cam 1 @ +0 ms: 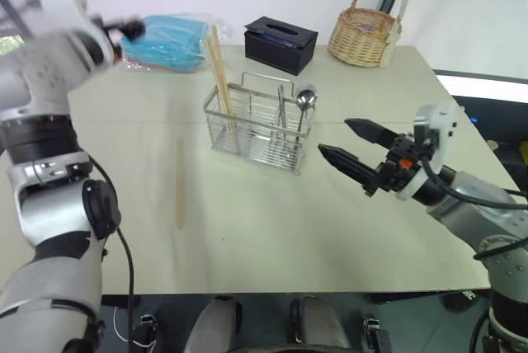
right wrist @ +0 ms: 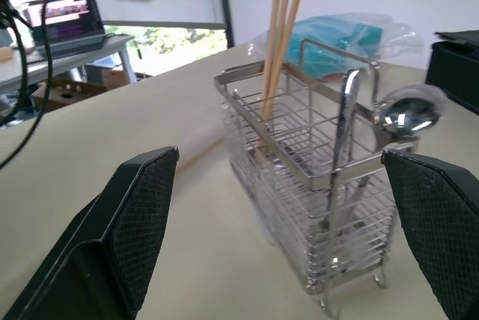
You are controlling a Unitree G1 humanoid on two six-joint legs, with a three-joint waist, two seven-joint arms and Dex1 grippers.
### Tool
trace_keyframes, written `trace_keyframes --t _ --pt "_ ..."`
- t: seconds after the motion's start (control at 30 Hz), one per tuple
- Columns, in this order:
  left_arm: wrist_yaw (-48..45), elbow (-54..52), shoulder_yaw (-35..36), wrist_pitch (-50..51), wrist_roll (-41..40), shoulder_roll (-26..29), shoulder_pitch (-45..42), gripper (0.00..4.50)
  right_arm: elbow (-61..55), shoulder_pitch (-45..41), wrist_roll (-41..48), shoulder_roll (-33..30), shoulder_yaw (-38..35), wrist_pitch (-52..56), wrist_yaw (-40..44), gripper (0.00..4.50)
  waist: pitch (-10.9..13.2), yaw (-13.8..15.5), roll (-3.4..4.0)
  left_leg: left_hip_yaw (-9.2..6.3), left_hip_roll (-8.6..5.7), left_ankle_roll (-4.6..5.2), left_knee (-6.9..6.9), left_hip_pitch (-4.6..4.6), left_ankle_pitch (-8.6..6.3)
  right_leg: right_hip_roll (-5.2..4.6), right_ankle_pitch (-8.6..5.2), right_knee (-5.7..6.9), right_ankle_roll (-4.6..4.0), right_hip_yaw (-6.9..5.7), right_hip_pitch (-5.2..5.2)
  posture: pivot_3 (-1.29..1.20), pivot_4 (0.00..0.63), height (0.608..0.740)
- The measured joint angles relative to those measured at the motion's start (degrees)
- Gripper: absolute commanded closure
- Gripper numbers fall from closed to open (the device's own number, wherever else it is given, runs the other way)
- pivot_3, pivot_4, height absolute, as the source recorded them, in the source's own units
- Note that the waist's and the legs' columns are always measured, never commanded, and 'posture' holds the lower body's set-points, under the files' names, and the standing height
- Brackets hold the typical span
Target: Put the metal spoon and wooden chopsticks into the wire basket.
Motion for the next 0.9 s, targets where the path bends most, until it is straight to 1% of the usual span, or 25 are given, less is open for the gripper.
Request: trace_keyframes --t 0.1,0.37,0.47,0.73,0.8,0.83,0.87,0.9 --pt "1.28 0.35 -0.75 6.58 0.54 -2.82 3.11 0.08 0.78 -0.81 -1.03 0.09 0.87 -0.16 0.83 0.0 0.08 -0.06 -0.23 0.0 -0.01 -0.02 0.03 -0.1 0.0 -0.03 0.01 -0.02 -0.01 0.0 -0.07 0.0 0.15 0.66" --pt "0.62 -4.04 -4.57 17.03 0.92 -8.29 7.21 0.08 1.0 -1.2 -2.03 1.52 2.26 -0.25 1.36 0.0 0.07 -0.16 -0.19 0.05 -0.01 -0.05 -0.05 -0.38 0.01 -0.1 0.02 0.0 -0.02 0.02 -0.41 0.0 0.15 0.66" --pt "0.76 -4.01 -4.45 18.1 1.44 -9.88 8.39 0.08 0.81 -0.56 -2.03 2.27 2.33 -0.25 1.09 0.0 0.07 -0.11 -0.19 0.05 0.0 -0.06 -0.03 -0.38 0.01 -0.11 0.02 0.0 -0.02 0.02 -0.41 0.0 0.15 0.66" --pt "0.09 1.21 -5.44 15.78 4.17 -10.48 8.5 0.08 -0.8 2.37 -2.2 2.79 2.28 -1.05 0.06 0.0 0.07 -0.05 -0.19 0.05 -0.01 -0.08 0.01 -0.36 0.02 -0.11 0.02 -0.01 -0.02 0.02 -0.37 0.0 0.15 0.66" --pt "-0.34 2.63 -6.06 14.33 4.8 -10.79 8.42 0.59 -1.26 2.71 -2.23 2.92 2.24 -1.23 -0.43 0.0 0.06 -0.05 -0.18 0.06 -0.01 -0.08 0.01 -0.36 0.02 -0.12 0.02 -0.01 -0.02 0.02 -0.37 0.0 0.15 0.66" --pt "-0.6 3.31 -6.3 13.46 5.32 -10.92 8.4 0.93 -1.57 3.0 -2.23 3.07 2.24 -1.3 -0.66 0.0 0.02 -0.01 -0.12 0.06 -0.02 -0.08 0.0 -0.35 0.02 -0.13 0.02 0.0 -0.02 0.02 -0.36 0.0 0.15 0.66" --pt "-0.68 3.87 -6.44 12.81 5.63 -10.92 8.36 1.31 -1.67 3.2 -2.23 3.29 2.24 -1.34 -0.83 0.0 0.01 0.0 -0.09 0.05 -0.02 -0.08 0.0 -0.35 0.02 -0.13 0.02 0.0 -0.02 0.02 -0.36 0.0 0.15 0.66" --pt "-0.9 4.47 -6.63 12.38 5.91 -10.94 8.29 1.86 -1.69 3.44 -2.24 3.37 2.24 -1.36 -1.06 0.0 -0.01 0.06 -0.06 0.05 -0.02 -0.08 0.0 -0.35 0.02 -0.13 0.02 0.0 -0.02 0.02 -0.34 0.0 0.15 0.66"
